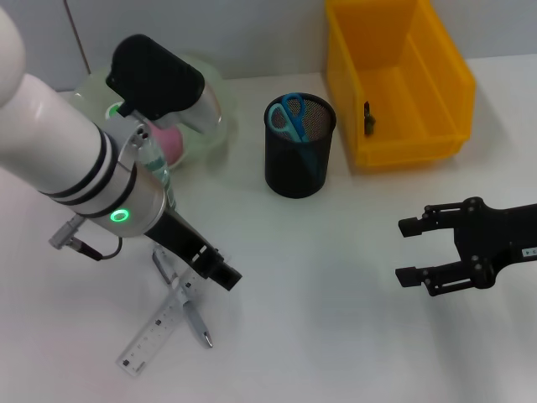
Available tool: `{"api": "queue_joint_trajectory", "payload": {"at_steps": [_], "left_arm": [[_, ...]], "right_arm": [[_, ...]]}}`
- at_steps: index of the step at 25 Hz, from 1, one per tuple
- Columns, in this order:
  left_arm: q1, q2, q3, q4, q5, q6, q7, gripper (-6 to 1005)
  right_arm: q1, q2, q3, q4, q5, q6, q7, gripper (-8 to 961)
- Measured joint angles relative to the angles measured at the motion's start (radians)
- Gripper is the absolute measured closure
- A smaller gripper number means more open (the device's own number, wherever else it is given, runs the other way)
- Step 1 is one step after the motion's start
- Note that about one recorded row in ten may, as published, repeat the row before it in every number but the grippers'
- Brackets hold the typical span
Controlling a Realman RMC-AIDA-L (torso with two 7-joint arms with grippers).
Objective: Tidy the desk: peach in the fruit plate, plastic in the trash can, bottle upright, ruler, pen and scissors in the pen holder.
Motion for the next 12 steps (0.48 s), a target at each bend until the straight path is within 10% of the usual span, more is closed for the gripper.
{"api": "queue_joint_trajectory", "payload": {"at_steps": [12], "left_arm": [[-0.046, 0.0, 0.019, -0.115, 0.012, -0.06, -0.034, 209]], "right_arm": [[0.005, 0.003, -0.01, -0.011, -0.001, 0.003, 0.0, 178]]}}
